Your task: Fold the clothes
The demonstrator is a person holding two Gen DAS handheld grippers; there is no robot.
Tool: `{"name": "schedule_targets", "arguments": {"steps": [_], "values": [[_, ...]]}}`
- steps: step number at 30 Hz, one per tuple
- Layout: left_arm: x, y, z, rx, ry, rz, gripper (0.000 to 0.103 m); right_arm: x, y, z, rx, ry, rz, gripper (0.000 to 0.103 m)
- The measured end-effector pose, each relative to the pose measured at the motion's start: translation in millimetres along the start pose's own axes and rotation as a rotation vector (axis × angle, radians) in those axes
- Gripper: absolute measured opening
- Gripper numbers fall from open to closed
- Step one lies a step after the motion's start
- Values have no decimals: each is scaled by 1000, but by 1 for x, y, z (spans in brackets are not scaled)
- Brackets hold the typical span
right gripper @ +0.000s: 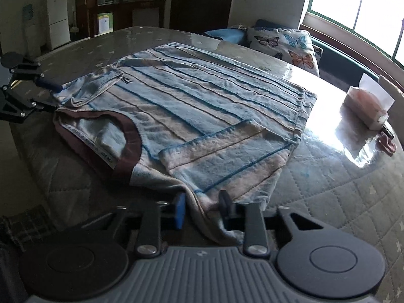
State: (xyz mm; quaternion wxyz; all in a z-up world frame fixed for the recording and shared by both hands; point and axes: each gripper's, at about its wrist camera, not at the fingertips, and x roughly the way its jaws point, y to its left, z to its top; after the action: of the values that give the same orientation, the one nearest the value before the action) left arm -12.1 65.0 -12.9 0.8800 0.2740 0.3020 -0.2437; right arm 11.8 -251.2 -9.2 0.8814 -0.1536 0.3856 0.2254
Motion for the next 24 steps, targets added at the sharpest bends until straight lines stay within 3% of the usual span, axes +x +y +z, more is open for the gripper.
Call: {"name": "schedule_targets", "arguments": {"steps": [5, 6, 7, 9, 14, 24], "values": [[1, 3, 1, 20, 7, -22, 34, -1, 2, -2, -14, -6, -10, 22], [2, 5, 1, 17, 9, -29, 33, 0, 2, -2, -9, -10, -12, 17], [3, 6, 1, 13, 11, -37, 31, -1, 2, -1, -2, -15, -11, 10], [5, 7, 2, 1, 11, -55, 16, -1, 3, 1, 8, -26, -16, 8], [1, 1, 3, -34, -7, -22, 7, -4, 4, 2, 31, -53, -35, 6], [-75, -14, 5, -112, -119, 48, 6, -67, 14, -8, 43, -165, -40, 5]]}}
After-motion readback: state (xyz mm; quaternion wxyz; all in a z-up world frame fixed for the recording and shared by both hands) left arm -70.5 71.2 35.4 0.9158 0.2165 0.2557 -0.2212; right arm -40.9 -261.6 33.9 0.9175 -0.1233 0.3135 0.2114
